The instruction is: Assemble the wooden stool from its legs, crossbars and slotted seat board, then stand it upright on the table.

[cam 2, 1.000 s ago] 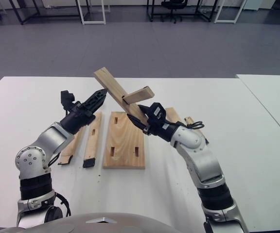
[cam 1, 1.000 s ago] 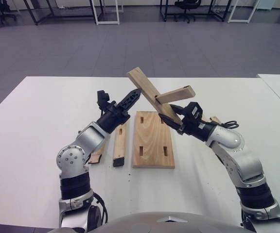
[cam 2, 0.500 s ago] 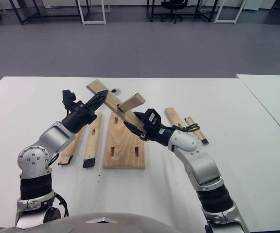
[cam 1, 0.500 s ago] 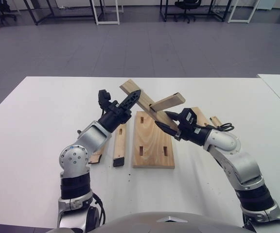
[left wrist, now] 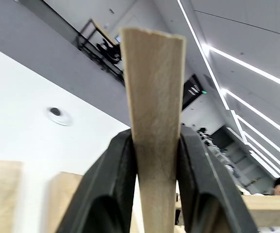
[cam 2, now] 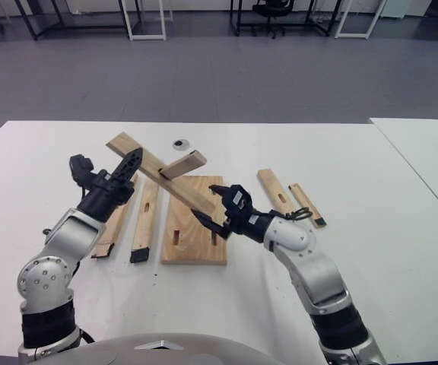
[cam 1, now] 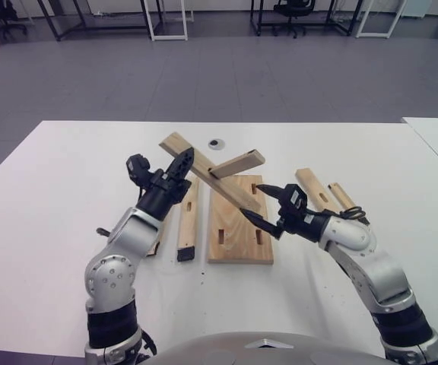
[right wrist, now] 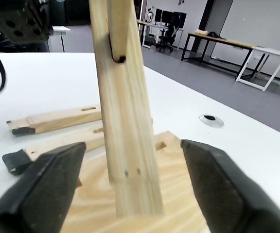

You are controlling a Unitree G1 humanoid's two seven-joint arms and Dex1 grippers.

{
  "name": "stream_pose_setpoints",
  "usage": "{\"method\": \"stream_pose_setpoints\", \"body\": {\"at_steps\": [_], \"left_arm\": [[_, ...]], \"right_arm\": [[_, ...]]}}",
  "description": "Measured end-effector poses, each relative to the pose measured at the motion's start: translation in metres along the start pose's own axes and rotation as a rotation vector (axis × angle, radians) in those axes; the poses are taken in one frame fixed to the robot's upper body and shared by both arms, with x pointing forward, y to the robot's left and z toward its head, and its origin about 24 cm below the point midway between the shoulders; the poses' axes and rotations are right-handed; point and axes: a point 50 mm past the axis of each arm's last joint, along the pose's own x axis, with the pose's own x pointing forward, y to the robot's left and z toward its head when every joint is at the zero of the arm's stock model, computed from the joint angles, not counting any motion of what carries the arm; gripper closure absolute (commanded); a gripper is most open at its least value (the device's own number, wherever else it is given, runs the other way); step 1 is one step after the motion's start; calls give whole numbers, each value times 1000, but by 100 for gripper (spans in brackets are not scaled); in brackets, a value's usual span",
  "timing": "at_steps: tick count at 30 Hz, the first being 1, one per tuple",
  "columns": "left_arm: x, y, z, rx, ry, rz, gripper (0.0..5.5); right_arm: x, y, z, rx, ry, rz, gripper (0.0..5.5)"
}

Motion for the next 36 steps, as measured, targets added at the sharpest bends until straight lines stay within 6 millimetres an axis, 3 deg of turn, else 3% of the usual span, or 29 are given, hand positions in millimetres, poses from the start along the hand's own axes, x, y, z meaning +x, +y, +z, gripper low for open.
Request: {"method": "stream_pose_setpoints", "body": {"at_steps": [6, 10, 13, 24, 29, 36], "left_arm": [[-50, 0, 17, 204, -58, 222, 449], [-61, -2, 21, 212, -55, 264, 449], [-62, -2, 19, 155, -42, 294, 449], [-60, 0, 13, 132, -43, 353, 449], [-63, 3, 16, 231, -37, 384, 449], [-53, -8, 8, 309, -31, 325, 449]], "right_arm": [[-34, -14, -36, -18, 185, -203, 175], [-41, -14, -62, -37, 308, -276, 175], [-40, -1, -73, -38, 363, -231, 175], [-22, 16, -71, -31, 326, -132, 175], [-22, 19, -71, -20, 322, -128, 175], [-24, 17, -69, -18, 314, -131, 175]]}}
